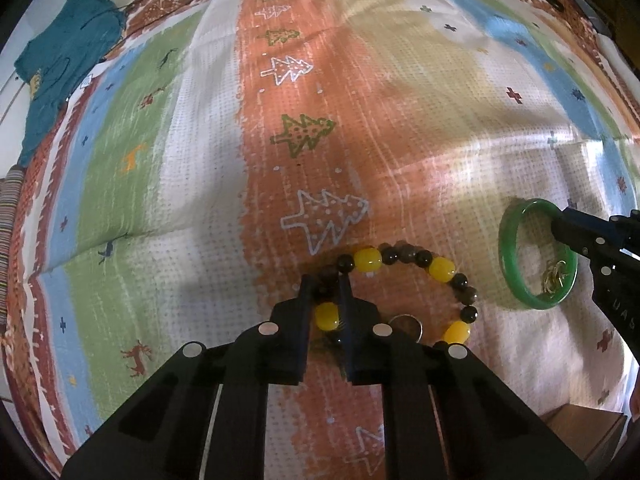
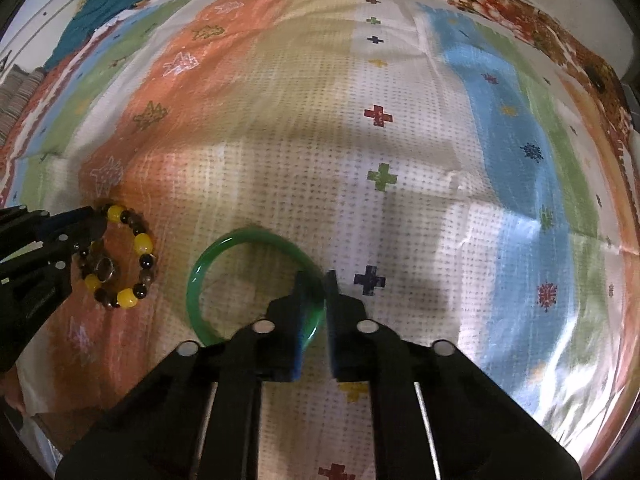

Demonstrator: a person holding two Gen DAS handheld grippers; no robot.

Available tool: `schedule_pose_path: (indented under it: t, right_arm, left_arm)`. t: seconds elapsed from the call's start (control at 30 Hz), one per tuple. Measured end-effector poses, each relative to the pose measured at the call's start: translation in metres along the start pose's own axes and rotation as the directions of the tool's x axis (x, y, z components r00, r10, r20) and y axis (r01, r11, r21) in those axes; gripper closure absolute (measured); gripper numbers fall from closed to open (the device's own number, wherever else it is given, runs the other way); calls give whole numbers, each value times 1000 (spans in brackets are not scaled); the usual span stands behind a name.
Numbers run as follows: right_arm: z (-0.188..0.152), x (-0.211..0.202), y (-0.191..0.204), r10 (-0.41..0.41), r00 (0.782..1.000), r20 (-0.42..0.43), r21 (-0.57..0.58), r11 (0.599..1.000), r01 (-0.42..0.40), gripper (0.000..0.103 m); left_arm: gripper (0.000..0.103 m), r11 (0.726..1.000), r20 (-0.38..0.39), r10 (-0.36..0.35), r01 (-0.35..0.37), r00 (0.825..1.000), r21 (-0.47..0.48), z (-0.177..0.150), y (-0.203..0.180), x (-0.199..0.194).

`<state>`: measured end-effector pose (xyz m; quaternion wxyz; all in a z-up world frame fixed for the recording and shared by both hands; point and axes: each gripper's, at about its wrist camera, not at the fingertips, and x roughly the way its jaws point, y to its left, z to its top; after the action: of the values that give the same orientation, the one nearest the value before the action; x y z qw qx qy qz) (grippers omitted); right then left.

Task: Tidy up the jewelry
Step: 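Grasp the yellow-and-black bracelet with the left tool while the right tool grasps the green jade bangle, then lift both held bracelets and carry them over the silver tin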

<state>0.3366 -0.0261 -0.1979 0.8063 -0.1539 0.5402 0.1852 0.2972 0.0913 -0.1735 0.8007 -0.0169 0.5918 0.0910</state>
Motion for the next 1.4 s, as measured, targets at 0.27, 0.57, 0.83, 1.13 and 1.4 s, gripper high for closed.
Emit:
schedule_pose_path:
  t: [0.27,0.57,0.83,1.13,1.4]
  right_arm:
    - [-4,-23,2,15,999,48,-2,1000,-15,95]
    - [-13,-55,3,3,994,112,5,1000,-4,95]
    - [-22,-77,-2,13,990,138,12,1000,-15,95]
    - [-29,-93,-4,30,985,168,19,999,-34,95]
    - [-40,-113,-2,55,978,199,25,998,-62,95]
  left_arm:
    - [93,1000,3,-17,17,1000,-21,-2,3,-22]
    - [93,997,78,-72,73,994,-9,-6,-11,-62]
    - [93,994,148,-105,107,983,-5,-8,-16,-91]
    - [93,992,194,-126,130,973,-5,-12,-16,-117]
    - [93,988,209,-146,153,967,-19,-20,-12,-135]
